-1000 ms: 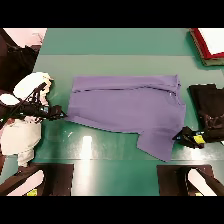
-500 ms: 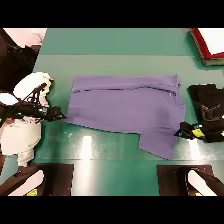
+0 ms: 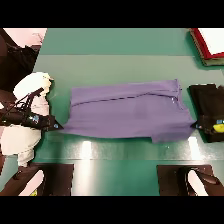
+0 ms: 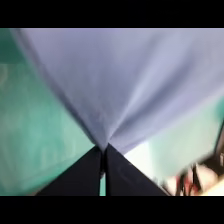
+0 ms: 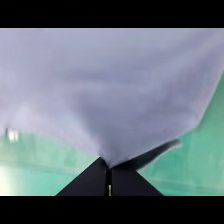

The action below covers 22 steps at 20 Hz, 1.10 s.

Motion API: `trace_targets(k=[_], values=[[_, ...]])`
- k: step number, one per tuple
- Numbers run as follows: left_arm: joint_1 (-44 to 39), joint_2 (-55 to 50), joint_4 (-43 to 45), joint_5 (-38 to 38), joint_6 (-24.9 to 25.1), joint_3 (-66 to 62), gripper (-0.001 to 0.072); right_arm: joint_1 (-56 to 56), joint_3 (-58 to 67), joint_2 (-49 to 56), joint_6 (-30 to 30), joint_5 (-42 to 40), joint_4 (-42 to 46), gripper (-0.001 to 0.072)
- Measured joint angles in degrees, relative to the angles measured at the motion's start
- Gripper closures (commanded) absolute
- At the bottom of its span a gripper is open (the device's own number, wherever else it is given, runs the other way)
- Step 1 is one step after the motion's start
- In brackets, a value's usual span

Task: Fold the shirts.

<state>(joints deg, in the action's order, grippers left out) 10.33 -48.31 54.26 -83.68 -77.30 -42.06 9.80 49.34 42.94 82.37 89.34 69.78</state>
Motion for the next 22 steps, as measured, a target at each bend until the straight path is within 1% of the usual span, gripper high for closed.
trace_targets(k=[4, 7, 11, 15, 16, 17, 18, 19, 20, 21, 22], values=[[0.00, -1.66, -1.68, 12.11, 0.33, -1.14, 0.0685, 0.00, 8.37, 9.99, -1.86, -5.38, -2.89, 0.0698], [-0.02, -7.19, -2.47, 17.90, 0.68, -4.61, 0.0685, -0.31, 14.95, 19.56, -2.49, -8.74, -3.78, 0.0699], [-0.04, -18.64, -6.01, 21.57, 2.82, -11.87, 0.0685, -2.67, 24.00, 31.93, -2.89, -11.37, -4.04, 0.0698], [-0.04, -29.16, -9.22, 22.64, 4.20, -18.53, 0.0684, -5.62, 33.16, 42.75, -2.89, -14.71, -4.15, 0.0696], [-0.04, -31.34, -9.64, 22.80, 4.39, -19.78, 0.0670, -6.21, 35.23, 45.13, -2.56, -15.19, -4.20, 0.0692], [-0.04, -32.92, -9.88, 22.88, 4.57, -20.63, 0.0417, -6.64, 37.18, 47.41, -2.12, -15.54, -4.22, 0.0588], [-0.04, -34.18, -10.03, 23.19, 4.61, -21.31, 0.0165, -7.04, 39.26, 49.72, -1.77, -16.02, -4.22, 0.0385], [0.00, -35.12, -10.32, 23.58, 4.59, -21.81, 0.0139, -7.23, 41.29, 51.91, -1.49, -16.39, -4.66, 0.0267], [0.00, -35.74, -10.45, 23.98, 4.57, -22.25, 0.0139, -7.32, 43.08, 53.79, -1.20, -16.83, -5.60, 0.0240], [0.00, -36.24, -10.62, 24.22, 4.55, -22.82, 0.0139, -7.32, 44.94, 55.41, -0.96, -17.27, -7.19, 0.0239], [0.00, -36.57, -10.78, 24.57, 4.50, -23.50, 0.0188, -7.17, 46.97, 56.92, -0.79, -17.44, -8.92, 0.0238]])
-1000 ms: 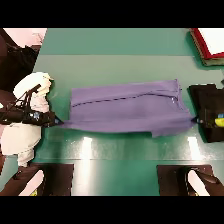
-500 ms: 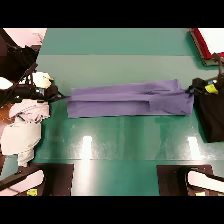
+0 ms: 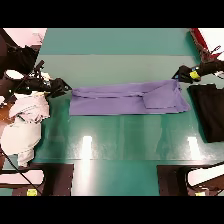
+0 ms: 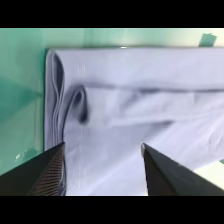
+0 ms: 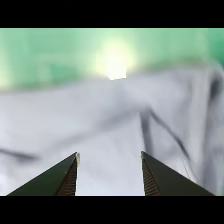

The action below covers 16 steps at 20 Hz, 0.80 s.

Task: Fold the shirts.

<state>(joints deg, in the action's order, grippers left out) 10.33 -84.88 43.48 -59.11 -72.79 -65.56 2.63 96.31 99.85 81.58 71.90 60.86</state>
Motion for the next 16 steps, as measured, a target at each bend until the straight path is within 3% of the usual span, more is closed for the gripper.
trace_targets(k=[2, 3, 5, 6, 7, 8, 16], values=[[0.00, -0.42, -0.07, -0.44, -0.37, -2.12, 0.0581, 1.16, 3.69, 1.99, 0.13, 0.72, -2.84, 0.0238], [0.00, -0.52, -0.11, -1.57, -0.39, -3.43, 0.0684, 2.05, 5.25, 2.62, -0.26, 2.10, -3.82, 0.0238], [0.00, -0.44, -0.24, -4.57, 0.04, -5.57, 0.0686, 4.44, 7.17, 3.43, -1.51, 6.54, -5.03, 0.0237], [0.00, -0.09, -0.22, -5.75, 0.35, -6.23, 0.0686, 5.84, 7.72, 3.82, -2.21, 8.61, -5.22, 0.0188], [0.00, 0.46, -0.22, -6.40, 0.63, -6.78, 0.0685, 7.43, 8.15, 4.31, -2.78, 11.15, -5.14, 0.0070], [0.00, 1.05, -0.22, -6.75, 0.76, -7.13, 0.0685, 9.01, 8.48, 4.87, -3.41, 13.53, -5.07, 0.0040], [-6.88, 4.37, 0.11, -10.16, 1.14, -7.98, 0.0685, 15.52, 9.20, 12.83, -6.32, 21.62, -6.88, 0.0080]])
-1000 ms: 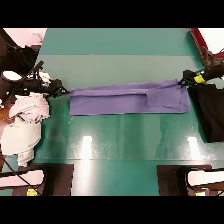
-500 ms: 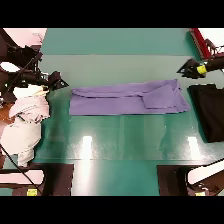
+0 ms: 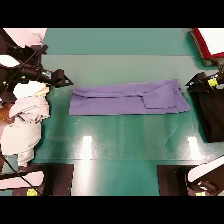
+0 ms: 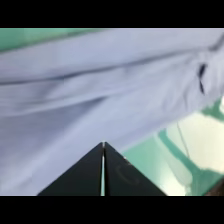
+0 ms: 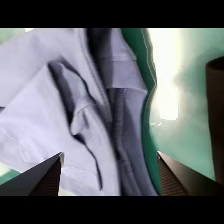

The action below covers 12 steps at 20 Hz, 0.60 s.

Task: Fold the shirts.

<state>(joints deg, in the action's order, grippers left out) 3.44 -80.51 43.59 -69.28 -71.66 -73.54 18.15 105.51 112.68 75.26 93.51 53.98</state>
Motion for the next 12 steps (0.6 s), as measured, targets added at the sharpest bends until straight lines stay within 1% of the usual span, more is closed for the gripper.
trace_targets(k=[5, 10, 11, 12], values=[[-7.72, 0.26, 0.22, 0.98, -0.02, -0.02, 0.0685, -1.27, 0.09, 4.79, -2.56, 1.01, -2.01, 0.0080], [-10.91, 0.28, 0.26, 2.03, -0.17, -0.02, 0.0685, -2.89, 0.09, 7.06, -5.22, 2.34, -6.32, 0.0083], [-11.10, 0.28, 0.26, 2.10, -0.20, -0.02, 0.0685, -3.13, 0.09, 7.23, -5.60, 2.54, -7.06, 0.0111], [-11.32, 0.28, 0.26, 2.29, -0.22, -0.02, 0.0685, -3.43, 0.07, 7.41, -5.95, 2.73, -7.67, 0.0159]])
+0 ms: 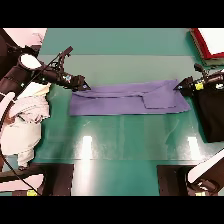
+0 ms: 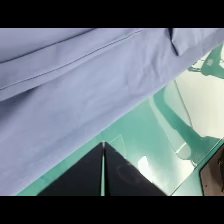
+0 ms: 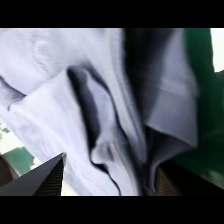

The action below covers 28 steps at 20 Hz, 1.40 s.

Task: Fold the shirts.

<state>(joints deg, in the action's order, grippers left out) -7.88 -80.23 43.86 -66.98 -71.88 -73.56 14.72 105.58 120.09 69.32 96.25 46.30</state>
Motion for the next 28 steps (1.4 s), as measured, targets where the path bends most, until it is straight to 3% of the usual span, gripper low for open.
trace_targets(k=[1, 2, 4, 5, 6, 15, 23, 28], values=[[-0.13, 0.00, -0.02, 0.26, -0.02, 0.00, 0.0685, -0.39, -0.02, 0.09, -0.13, 0.02, -0.11, 0.0160], [-0.22, 0.00, -0.02, 0.57, -0.13, 0.00, 0.0685, -0.98, -0.02, 0.15, -0.37, 0.28, -0.52, 0.0209], [-0.28, -0.02, 0.00, 1.14, -0.74, 0.00, 0.0686, -2.60, -0.04, 0.28, -0.55, 0.44, -0.96, 0.0452], [-0.35, -0.13, -0.02, 1.38, -0.96, 0.00, 0.0686, -3.37, -0.02, 0.26, -0.63, 0.74, -1.20, 0.0611], [-0.42, -0.26, 0.00, 1.49, -1.25, 0.00, 0.0686, -4.24, 0.02, 0.15, -0.81, 1.11, -1.18, 0.0697], [-9.27, -8.20, 0.55, 9.29, -1.90, -5.55, 0.0686, -10.16, 0.02, -11.21, 1.01, 0.92, 3.54, 0.0699], [-19.02, -31.78, 0.92, 10.54, -4.66, -28.44, 0.0686, -20.31, 4.55, -24.02, 9.64, -4.11, -5.29, 0.0699], [-19.50, -36.81, 2.25, 9.60, -6.95, -32.17, 0.0686, -27.17, 10.21, -24.98, 11.82, -5.51, -6.73, 0.0699]])
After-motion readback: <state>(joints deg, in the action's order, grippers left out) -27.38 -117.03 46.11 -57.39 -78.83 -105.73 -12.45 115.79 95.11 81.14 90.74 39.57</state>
